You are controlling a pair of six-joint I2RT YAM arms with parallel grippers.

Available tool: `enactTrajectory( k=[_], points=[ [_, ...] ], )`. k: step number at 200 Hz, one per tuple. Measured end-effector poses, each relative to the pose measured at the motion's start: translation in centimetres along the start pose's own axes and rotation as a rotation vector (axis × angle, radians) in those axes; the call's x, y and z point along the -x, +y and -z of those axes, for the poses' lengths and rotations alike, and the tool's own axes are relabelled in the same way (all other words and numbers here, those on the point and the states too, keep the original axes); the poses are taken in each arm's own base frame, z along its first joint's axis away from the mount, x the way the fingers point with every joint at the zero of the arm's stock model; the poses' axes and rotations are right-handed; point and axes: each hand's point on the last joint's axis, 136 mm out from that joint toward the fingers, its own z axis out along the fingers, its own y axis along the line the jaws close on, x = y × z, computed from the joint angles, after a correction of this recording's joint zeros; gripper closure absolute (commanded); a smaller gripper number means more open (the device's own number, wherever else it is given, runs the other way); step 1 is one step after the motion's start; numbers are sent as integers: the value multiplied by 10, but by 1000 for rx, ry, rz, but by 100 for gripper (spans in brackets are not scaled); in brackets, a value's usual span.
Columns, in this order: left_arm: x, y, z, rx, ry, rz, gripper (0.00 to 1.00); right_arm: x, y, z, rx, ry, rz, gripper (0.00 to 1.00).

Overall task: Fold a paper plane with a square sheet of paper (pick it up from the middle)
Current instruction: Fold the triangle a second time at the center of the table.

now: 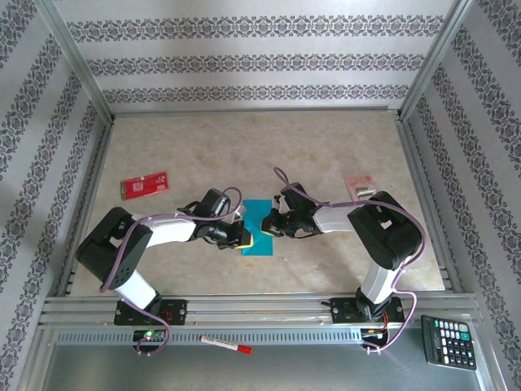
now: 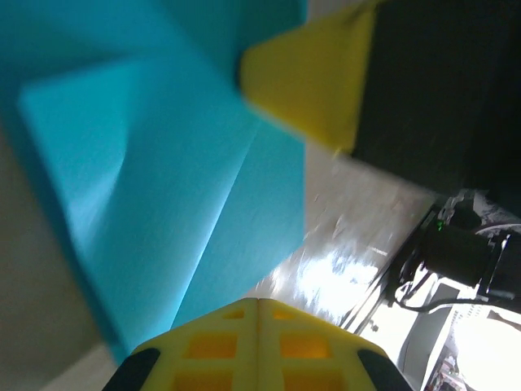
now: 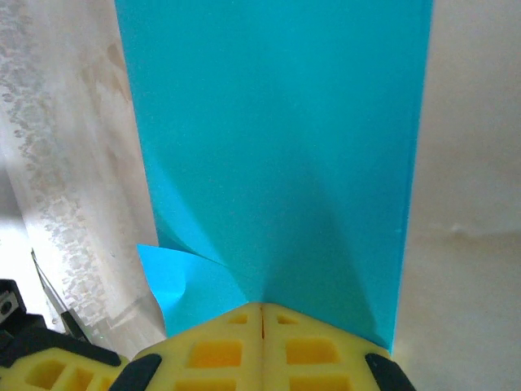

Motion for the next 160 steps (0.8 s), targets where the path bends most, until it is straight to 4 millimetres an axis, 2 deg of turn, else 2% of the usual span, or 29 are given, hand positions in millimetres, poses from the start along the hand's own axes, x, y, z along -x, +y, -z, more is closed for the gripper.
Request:
enactTrajectory(
  k=[24, 49, 86, 115, 160],
  points=[
    [11, 4, -12, 10, 13, 14, 98, 0, 0, 0, 0, 0, 0, 100],
    [10, 13, -21, 20, 41, 38, 98, 0, 0, 0, 0, 0, 0, 100],
    [9, 14, -21, 27, 42, 14, 98, 0, 0, 0, -1, -1, 0, 100],
    [6, 17, -19, 41, 44, -18, 94, 0, 0, 0, -2, -1, 0, 100],
    [-6, 23, -12, 73, 65, -58, 90, 1, 0, 0, -9, 0, -4, 100]
  ],
)
